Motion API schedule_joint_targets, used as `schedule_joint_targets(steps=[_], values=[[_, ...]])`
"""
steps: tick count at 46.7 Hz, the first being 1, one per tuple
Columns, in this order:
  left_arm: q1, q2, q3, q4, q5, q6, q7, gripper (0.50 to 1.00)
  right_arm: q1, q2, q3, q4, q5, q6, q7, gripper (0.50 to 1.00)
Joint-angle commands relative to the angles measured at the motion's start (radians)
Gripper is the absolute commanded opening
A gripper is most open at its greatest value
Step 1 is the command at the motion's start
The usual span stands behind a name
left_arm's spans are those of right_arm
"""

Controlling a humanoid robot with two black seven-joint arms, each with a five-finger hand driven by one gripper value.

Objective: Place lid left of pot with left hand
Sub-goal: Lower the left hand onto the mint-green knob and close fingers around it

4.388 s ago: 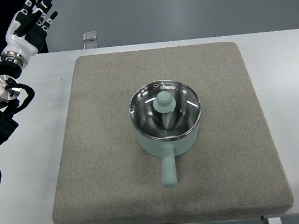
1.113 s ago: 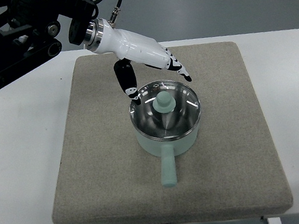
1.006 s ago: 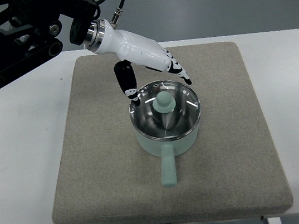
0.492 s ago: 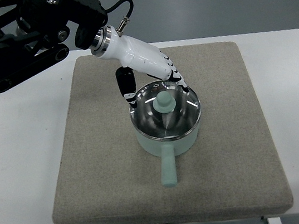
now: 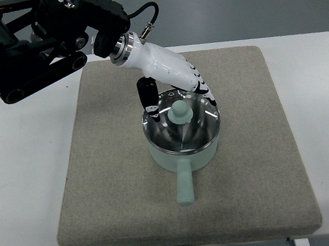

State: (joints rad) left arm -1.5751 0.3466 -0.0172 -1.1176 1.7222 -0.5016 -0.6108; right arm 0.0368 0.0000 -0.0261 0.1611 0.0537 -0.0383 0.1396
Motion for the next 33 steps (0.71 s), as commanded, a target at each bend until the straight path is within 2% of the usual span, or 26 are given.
schedule_joint_targets(steps=[1,20,33], values=[[0.001,0.002,0.000,0.002,0.007,0.000,0.000,0.977,0.000,0.000,0.000,-0.002,0.000,0.000,0.000,0.924],[0.012,-0.001,-0.004,0.010,0.016,0.058,0.000,0.973,0.000,0.000,0.000,0.000,0.000,0.000,0.000,0.924],[0.015,-0.014,-0.001,0.025,0.016,0.064,0.000,0.962,0.000,0.000,0.000,-0.002,0.000,0.000,0.000,0.924]])
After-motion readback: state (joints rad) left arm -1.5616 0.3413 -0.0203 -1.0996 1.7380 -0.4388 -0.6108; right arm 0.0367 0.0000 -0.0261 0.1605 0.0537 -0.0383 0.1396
